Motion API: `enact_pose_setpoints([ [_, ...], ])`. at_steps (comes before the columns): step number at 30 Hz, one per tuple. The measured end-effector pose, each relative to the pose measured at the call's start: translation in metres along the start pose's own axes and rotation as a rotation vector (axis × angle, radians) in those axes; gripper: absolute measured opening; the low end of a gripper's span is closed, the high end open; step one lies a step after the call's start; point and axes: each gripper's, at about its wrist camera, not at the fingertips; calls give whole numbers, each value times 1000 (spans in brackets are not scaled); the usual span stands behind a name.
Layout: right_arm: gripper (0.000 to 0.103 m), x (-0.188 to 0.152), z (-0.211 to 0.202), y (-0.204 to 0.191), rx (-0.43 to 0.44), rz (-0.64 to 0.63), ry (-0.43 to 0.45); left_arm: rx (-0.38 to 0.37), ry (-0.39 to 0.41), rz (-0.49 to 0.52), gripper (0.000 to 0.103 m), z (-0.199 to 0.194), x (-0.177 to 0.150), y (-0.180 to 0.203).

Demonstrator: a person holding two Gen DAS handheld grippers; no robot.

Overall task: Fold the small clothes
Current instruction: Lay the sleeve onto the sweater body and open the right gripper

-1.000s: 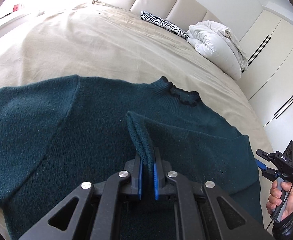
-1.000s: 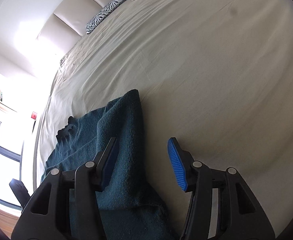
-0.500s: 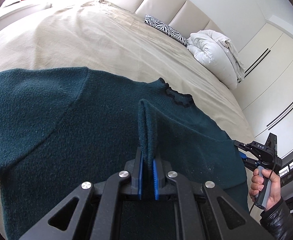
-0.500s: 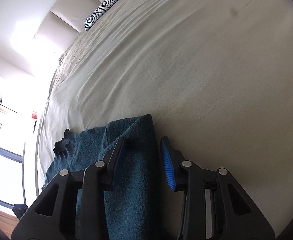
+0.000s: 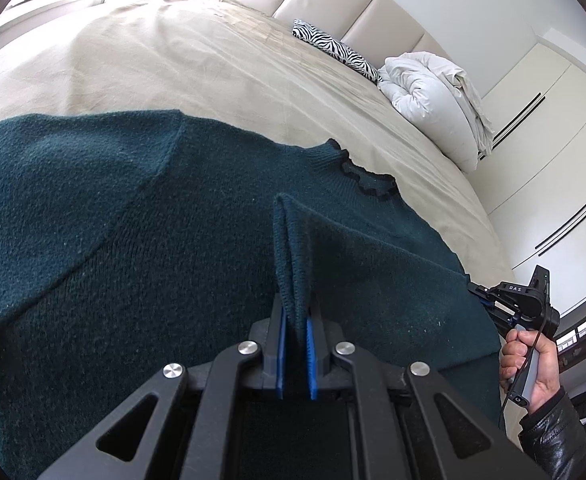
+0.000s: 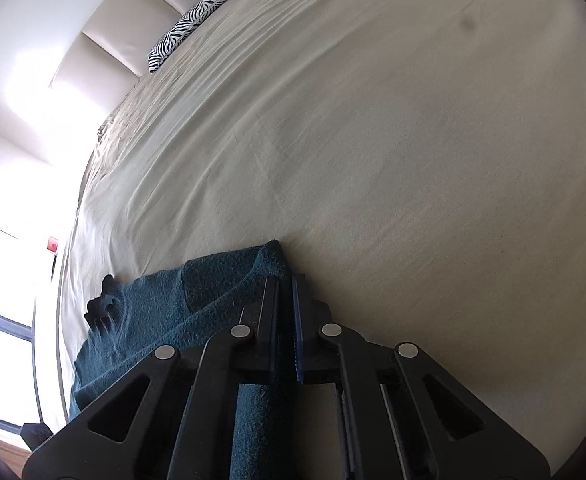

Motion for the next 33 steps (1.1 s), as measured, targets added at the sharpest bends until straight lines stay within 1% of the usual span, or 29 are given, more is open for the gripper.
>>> enact_pose_setpoints([
  [1, 3, 1, 2, 0, 8, 0, -2, -1, 2, 4, 9, 0, -1, -1],
  [3, 4, 2, 0, -5, 0, -54, -13, -11, 1, -2, 9, 2, -1, -4],
  [4, 4, 0, -3, -8, 4, -59, -27, -15, 3, -2, 10, 2, -2, -6],
  [5, 8, -3, -9, -8, 10, -50, -36, -15, 5, 0, 12, 2, -2, -6],
  [6, 9, -7, -18, -9, -2, -46, -31, -19, 8, -1, 12, 2, -3, -7],
  [8, 12, -20, -40, -13, -54, -70, 16, -27, 7, -4, 12, 3, -3, -8],
  [9, 15, -28, -50, -16, -59, -94, 34, -31, 7, -5, 12, 3, -3, -8],
  [10, 15, -38, -57, -21, -50, -121, 35, -32, 7, -3, 12, 3, -3, -8],
  [12, 15, -56, -66, -29, -37, -164, 5, -27, 7, 3, 12, 2, -4, -6],
  [14, 15, -77, -71, -39, 18, -201, -13, -22, 10, 7, 13, 1, -7, -6],
  [16, 15, -93, -65, -50, 79, -232, -67, -18, 11, 11, 13, 1, -7, -6],
  [17, 15, -100, -58, -54, 80, -242, -90, -17, 10, 13, 13, 1, -7, -6],
  [18, 15, -104, -49, -55, 49, -251, -107, -18, 9, 15, 13, 1, -7, -6],
  [19, 15, -107, -39, -50, -3, -245, -121, -21, 8, 17, 13, 1, -7, -6],
  [20, 10, -108, -30, -39, -13, -214, -123, -25, 8, 18, 13, 1, -7, -6],
  [21, 0, -105, -28, -27, 20, -177, -113, -31, 6, 18, 13, 0, -8, -8],
  [23, 0, -101, -31, -6, 92, -139, -90, -45, 1, 11, 14, -2, -8, -11],
  [24, 0, -102, -33, -1, 112, -130, -84, -50, -2, 8, 14, -3, -8, -12],
  [25, 0, -104, -36, 1, 113, -130, -74, -53, -5, 0, 14, -6, -8, -14],
  [26, 0, -107, -41, -1, 101, -133, -59, -53, -4, -14, 16, -12, -10, -16],
  [27, 0, -108, -48, 0, 81, -134, -40, -56, 5, -26, 23, -19, -12, -18],
  [28, 0, -111, -54, -2, 70, -133, -20, -58, 17, -34, 29, -28, -15, -21],
  [29, 3, -114, -62, -3, 63, -133, 5, -56, 34, -43, 41, -39, -18, -25],
  [30, 4, -118, -70, -7, 42, -138, 33, -54, 55, -52, 52, -52, -23, -32],
  [32, 6, -127, -90, -19, -6, -179, 93, -49, 97, -83, 60, -79, -33, -50],
  [33, 6, -134, -100, -29, -19, -213, 122, -40, 116, -114, 61, -94, -38, -64],
])
Point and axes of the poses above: each gripper's, at about its wrist camera, not at the fingertips, and z roughly the way its jaws point, y to its right, x to its top, and after that the axes turned 7 degrees about -y, right-handed
